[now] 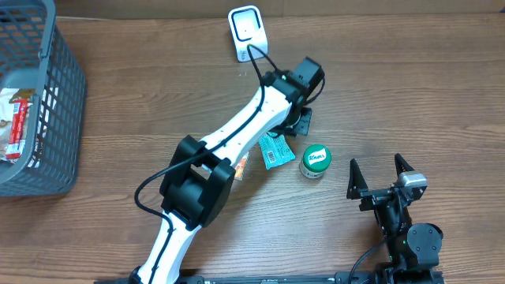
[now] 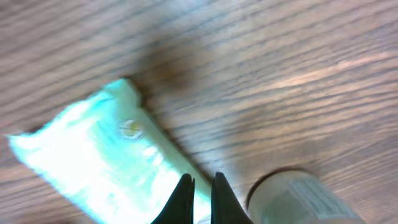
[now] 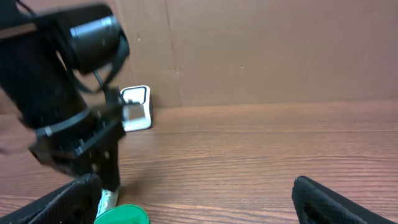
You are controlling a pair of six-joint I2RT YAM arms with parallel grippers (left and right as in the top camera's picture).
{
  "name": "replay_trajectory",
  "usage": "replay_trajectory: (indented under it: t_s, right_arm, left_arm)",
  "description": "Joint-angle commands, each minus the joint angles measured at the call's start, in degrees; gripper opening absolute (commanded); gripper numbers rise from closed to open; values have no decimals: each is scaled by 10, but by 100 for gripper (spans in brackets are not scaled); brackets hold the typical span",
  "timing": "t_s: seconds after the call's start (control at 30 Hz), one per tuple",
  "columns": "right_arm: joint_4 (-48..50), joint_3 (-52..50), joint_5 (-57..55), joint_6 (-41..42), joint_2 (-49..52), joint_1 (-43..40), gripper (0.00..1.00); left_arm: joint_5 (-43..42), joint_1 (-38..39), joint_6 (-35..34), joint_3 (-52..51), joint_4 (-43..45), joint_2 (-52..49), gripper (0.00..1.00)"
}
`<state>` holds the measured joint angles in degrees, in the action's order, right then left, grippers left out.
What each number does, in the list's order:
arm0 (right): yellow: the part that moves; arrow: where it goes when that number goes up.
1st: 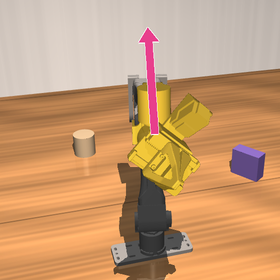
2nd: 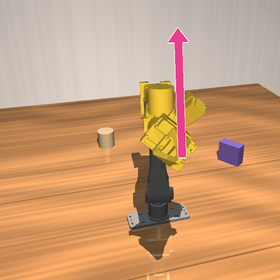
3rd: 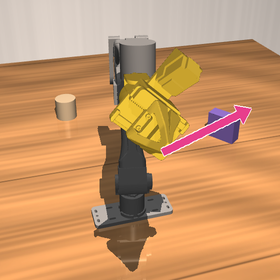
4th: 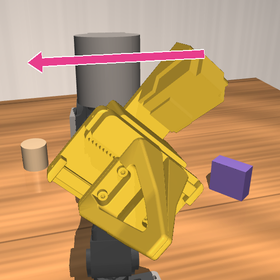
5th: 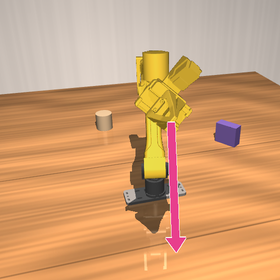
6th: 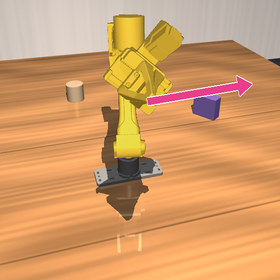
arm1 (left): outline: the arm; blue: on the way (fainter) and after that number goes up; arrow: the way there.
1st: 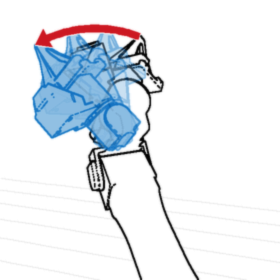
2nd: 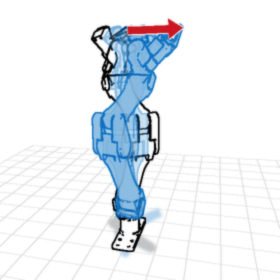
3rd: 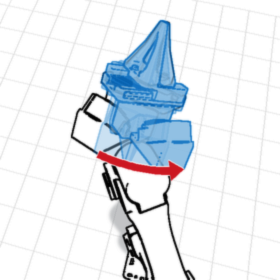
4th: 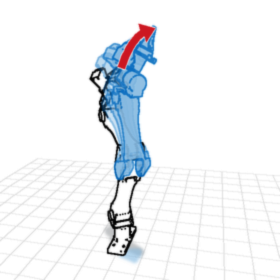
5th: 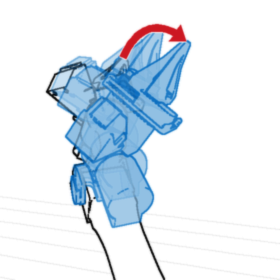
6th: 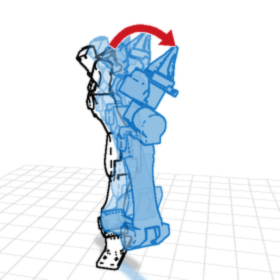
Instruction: Scan the item barcode
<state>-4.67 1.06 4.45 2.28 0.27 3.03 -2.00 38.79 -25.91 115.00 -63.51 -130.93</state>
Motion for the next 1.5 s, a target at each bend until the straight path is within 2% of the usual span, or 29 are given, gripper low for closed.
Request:
replay_trajectory:
  t_s: [0.0,0.07,0.13,0.23,0.37,0.6,0.87,1.0,1.17,1.3,1.4,1.47]
  right_arm:
    - [2,-6,-5,-3,-1,0,100]
    - [2,-6,-5,-3,-1,0,100]
    - [2,-6,-5,-3,-1,0,100]
    - [2,-6,-5,-3,-1,0,100]
    - [2,-6,-5,-3,-1,0,100]
    - [2,-6,-5,-3,-1,0,100]
    - [2,-6,-5,-3,-1,0,100]
    - [2,-6,-5,-3,-1,0,100]
    - [2,-6,-5,-3,-1,0,100]
    - [2,-6,-5,-3,-1,0,100]
    - [2,-6,-5,-3,-1,0,100]
    - [2,-6,-5,-3,-1,0,100]
  left_arm:
    - [45,-21,-3,59,-60,9,4]
    - [45,-40,-2,80,-123,9,6]
    - [43,-56,10,83,-167,9,16]
    - [35,-82,36,81,-227,9,22]
    - [24,-101,68,80,-276,9,20]
    - [26,-99,73,80,-327,27,14]
    - [26,-91,80,60,-333,153,18]
    - [26,-91,80,-12,-296,259,24]
    - [26,-98,79,-160,-221,340,31]
    - [6,-122,83,-285,-134,365,49]
    - [-54,-160,123,-362,-53,362,53]
    - [-136,-193,175,-401,0,358,54]
